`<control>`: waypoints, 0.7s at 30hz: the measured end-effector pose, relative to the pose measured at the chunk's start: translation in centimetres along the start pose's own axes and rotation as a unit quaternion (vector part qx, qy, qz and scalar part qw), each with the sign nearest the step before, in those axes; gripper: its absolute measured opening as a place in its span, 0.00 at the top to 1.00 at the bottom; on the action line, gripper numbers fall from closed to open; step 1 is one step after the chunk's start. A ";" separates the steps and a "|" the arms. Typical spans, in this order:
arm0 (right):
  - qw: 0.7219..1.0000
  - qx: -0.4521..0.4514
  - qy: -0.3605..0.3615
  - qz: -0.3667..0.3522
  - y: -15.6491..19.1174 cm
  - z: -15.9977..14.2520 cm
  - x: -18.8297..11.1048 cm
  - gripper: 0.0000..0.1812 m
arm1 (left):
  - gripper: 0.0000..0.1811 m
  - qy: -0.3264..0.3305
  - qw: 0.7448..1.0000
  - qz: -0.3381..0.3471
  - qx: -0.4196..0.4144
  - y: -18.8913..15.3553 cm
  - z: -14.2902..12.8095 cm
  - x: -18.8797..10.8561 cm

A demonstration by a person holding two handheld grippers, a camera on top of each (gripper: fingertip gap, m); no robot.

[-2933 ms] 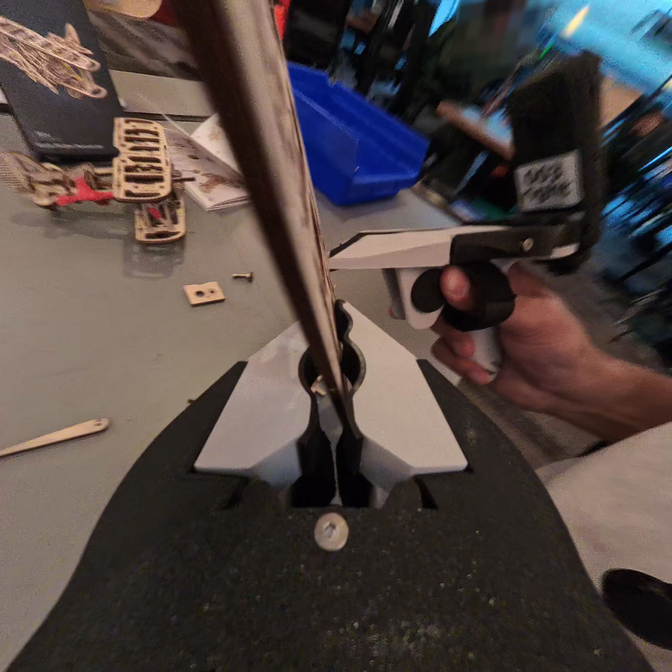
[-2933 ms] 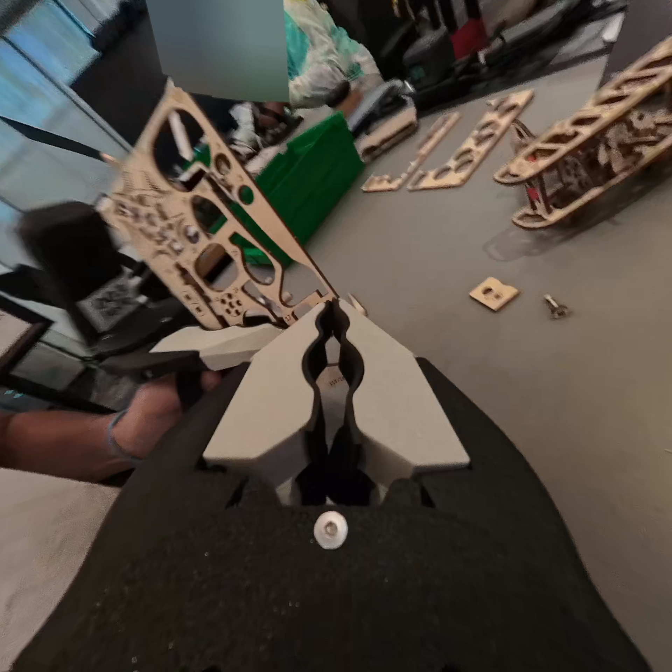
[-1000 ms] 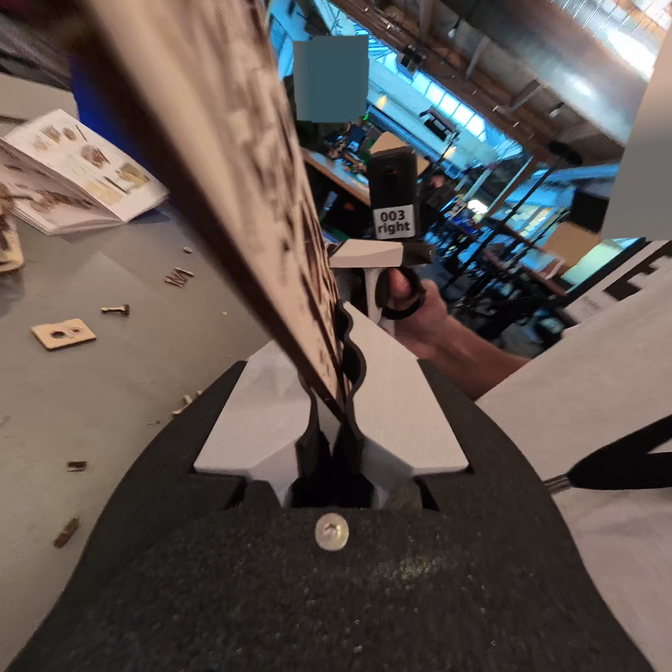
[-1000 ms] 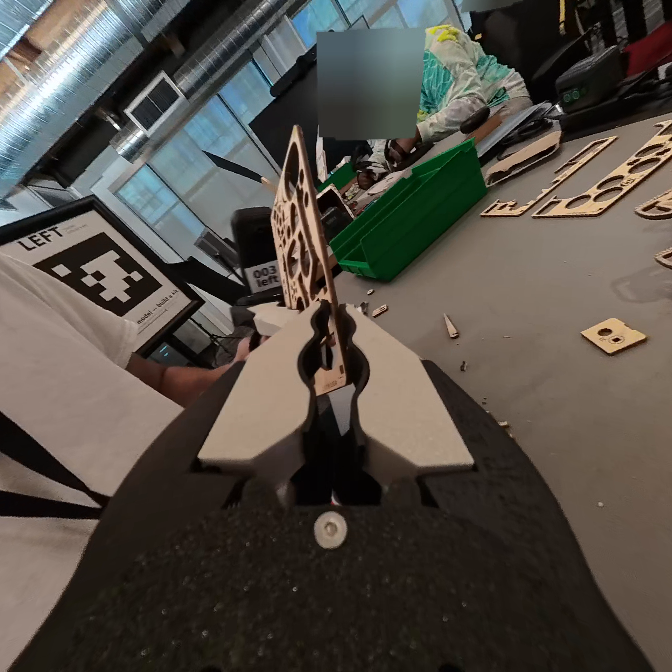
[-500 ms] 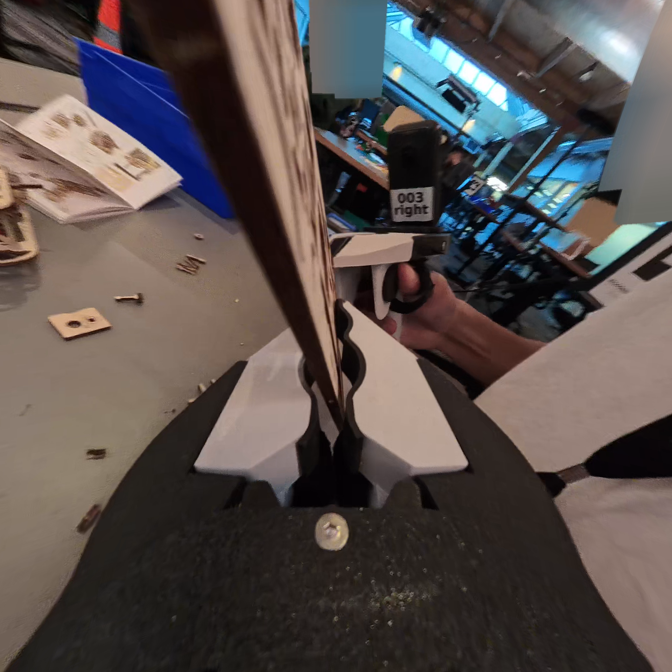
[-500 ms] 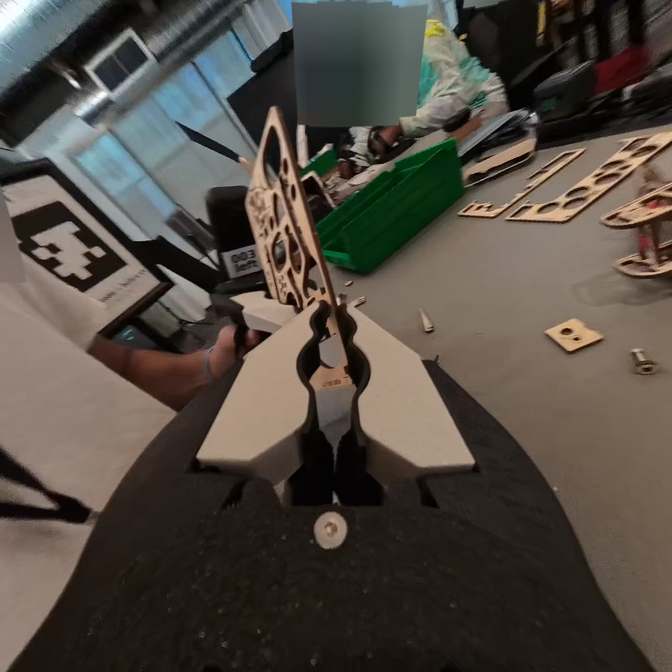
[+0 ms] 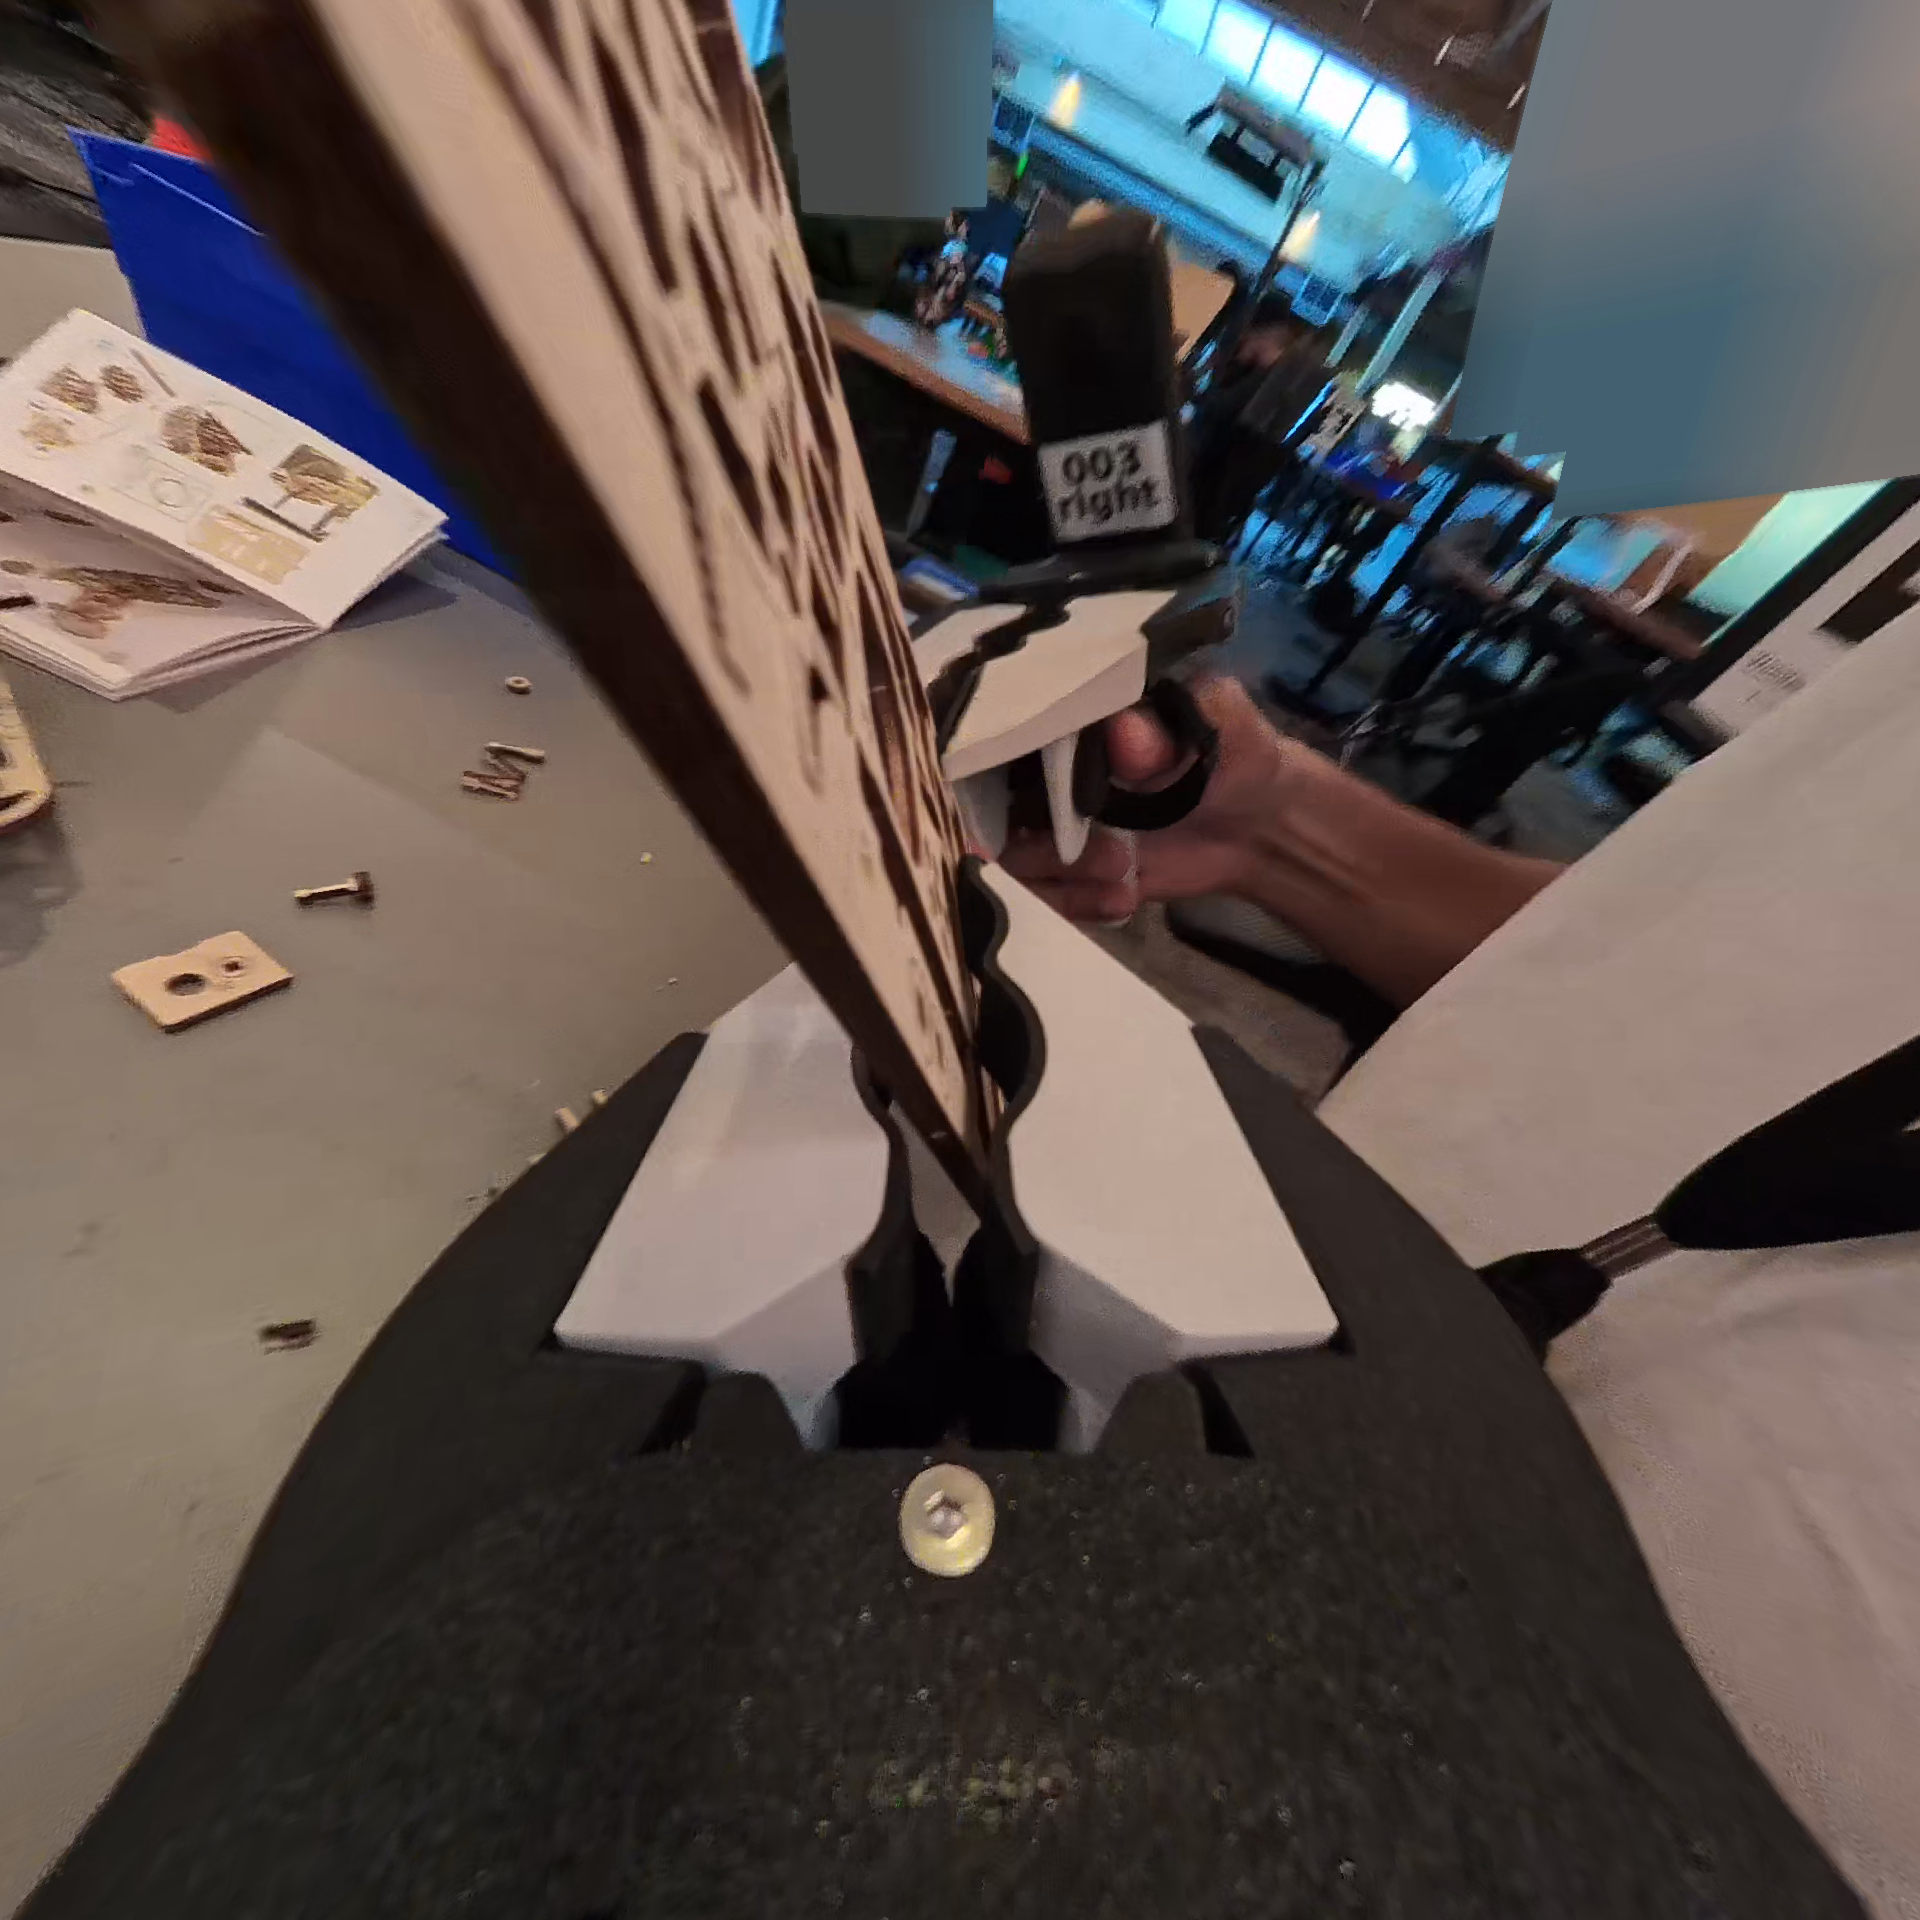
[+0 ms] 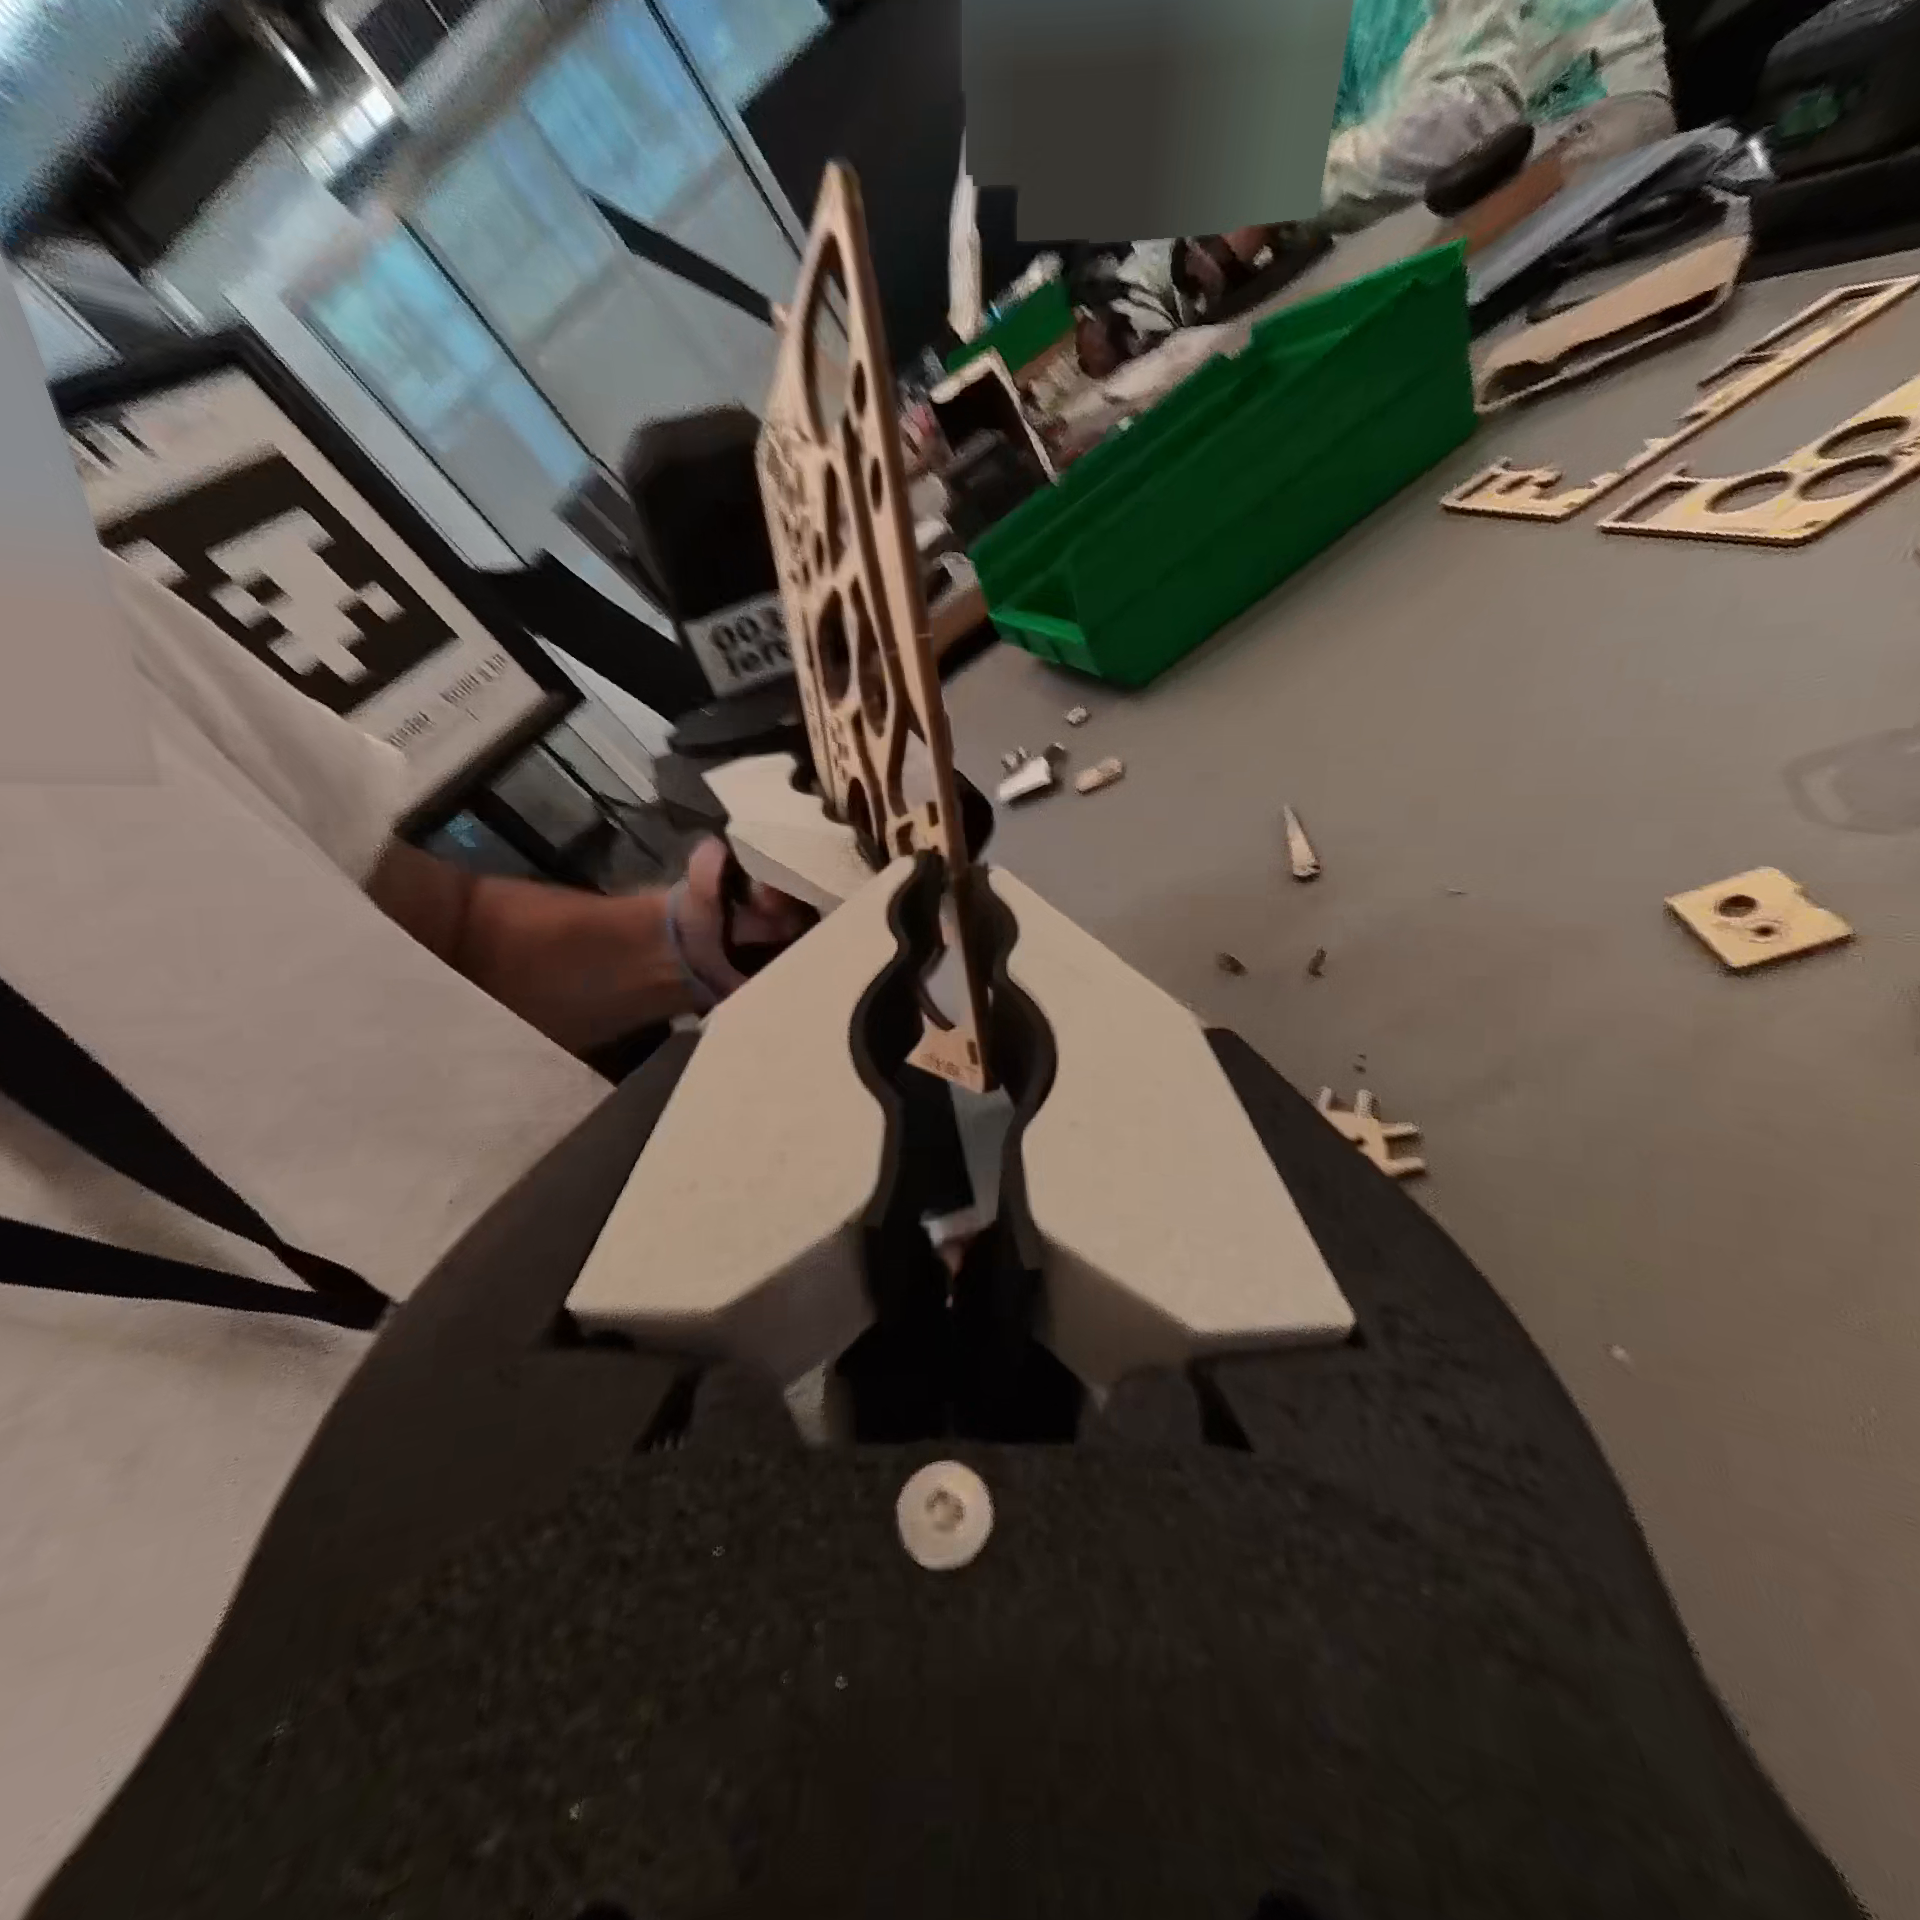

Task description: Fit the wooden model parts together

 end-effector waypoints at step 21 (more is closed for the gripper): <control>0.987 -0.083 0.131 0.052 1.0 -4.2 0.1 0.99 | 1.00 0.138 0.985 -0.075 0.072 -1.3 -3.8 0.7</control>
Point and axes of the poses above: each gripper's, where its closed fingertips meet, x out along the fingers, z out of its top, y = z × x across the jaws, the point moved 1 cm from there along -x, back along the fingers, and after that the axes turned 13 degrees about y, right-handed, at the moved point
